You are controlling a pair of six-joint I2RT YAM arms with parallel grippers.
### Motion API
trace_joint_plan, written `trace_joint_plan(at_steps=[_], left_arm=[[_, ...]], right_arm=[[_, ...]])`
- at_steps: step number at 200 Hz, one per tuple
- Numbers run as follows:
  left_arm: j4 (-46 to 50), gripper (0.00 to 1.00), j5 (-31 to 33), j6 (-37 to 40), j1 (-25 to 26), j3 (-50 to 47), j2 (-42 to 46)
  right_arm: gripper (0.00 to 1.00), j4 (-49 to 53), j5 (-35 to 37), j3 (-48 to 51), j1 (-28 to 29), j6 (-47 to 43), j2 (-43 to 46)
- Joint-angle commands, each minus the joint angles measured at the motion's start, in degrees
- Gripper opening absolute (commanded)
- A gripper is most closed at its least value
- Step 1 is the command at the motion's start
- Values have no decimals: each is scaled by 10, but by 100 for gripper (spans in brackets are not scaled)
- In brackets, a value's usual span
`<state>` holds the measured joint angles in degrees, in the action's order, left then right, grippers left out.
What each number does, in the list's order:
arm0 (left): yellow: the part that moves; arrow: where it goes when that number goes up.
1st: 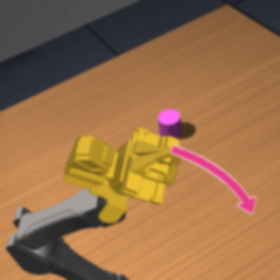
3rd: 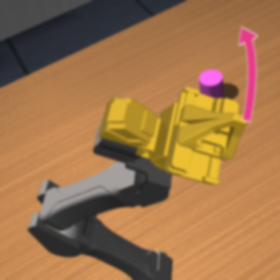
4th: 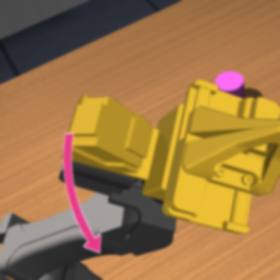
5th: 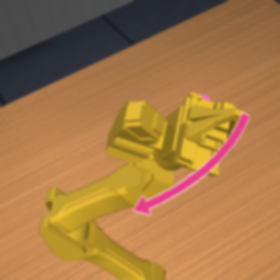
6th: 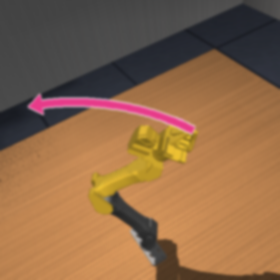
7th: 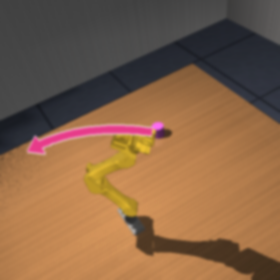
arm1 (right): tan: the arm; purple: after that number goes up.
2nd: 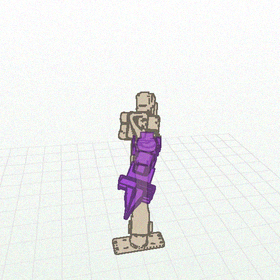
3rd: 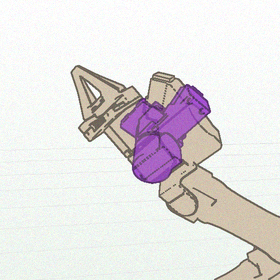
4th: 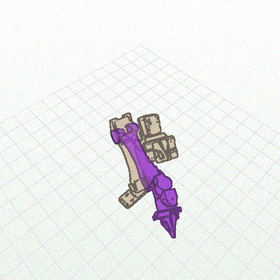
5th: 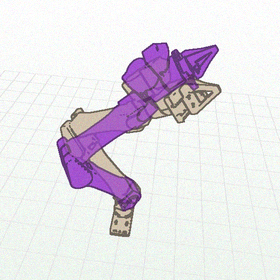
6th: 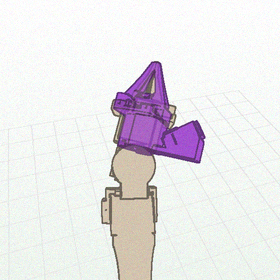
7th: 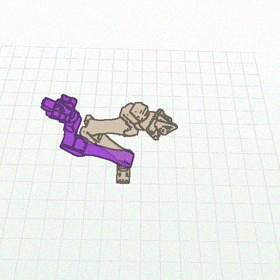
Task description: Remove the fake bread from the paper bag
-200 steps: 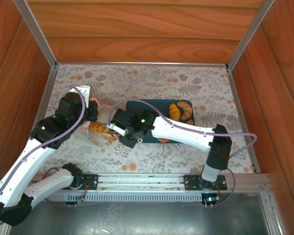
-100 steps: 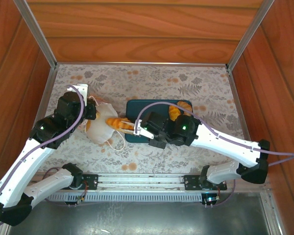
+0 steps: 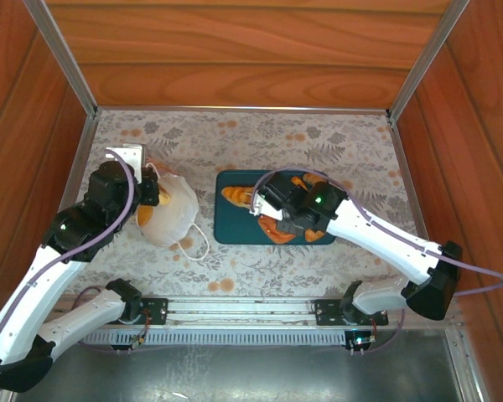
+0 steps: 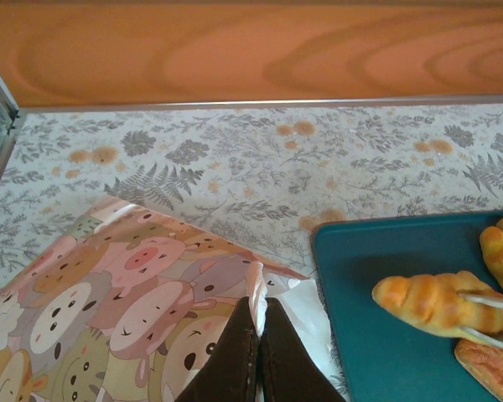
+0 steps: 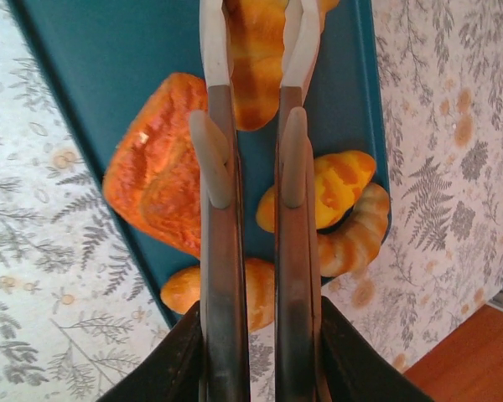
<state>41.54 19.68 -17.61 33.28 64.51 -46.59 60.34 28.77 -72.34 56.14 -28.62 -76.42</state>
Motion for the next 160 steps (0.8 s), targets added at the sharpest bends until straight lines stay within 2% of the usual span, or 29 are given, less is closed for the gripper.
trace_joint_plan(at_steps=[1,87,160], left_arm=[[-20,0,9,8,-3,-10,12],[-30,0,-3,16,-2,-18,12],[-32,0,-2,20,-3,-17,11]], right_arm=[[24,-58,18,-2,-27,-22,-16],[25,-79,45,10,-81,-12,-81],[26,-21,50,5,-98,50,-114]])
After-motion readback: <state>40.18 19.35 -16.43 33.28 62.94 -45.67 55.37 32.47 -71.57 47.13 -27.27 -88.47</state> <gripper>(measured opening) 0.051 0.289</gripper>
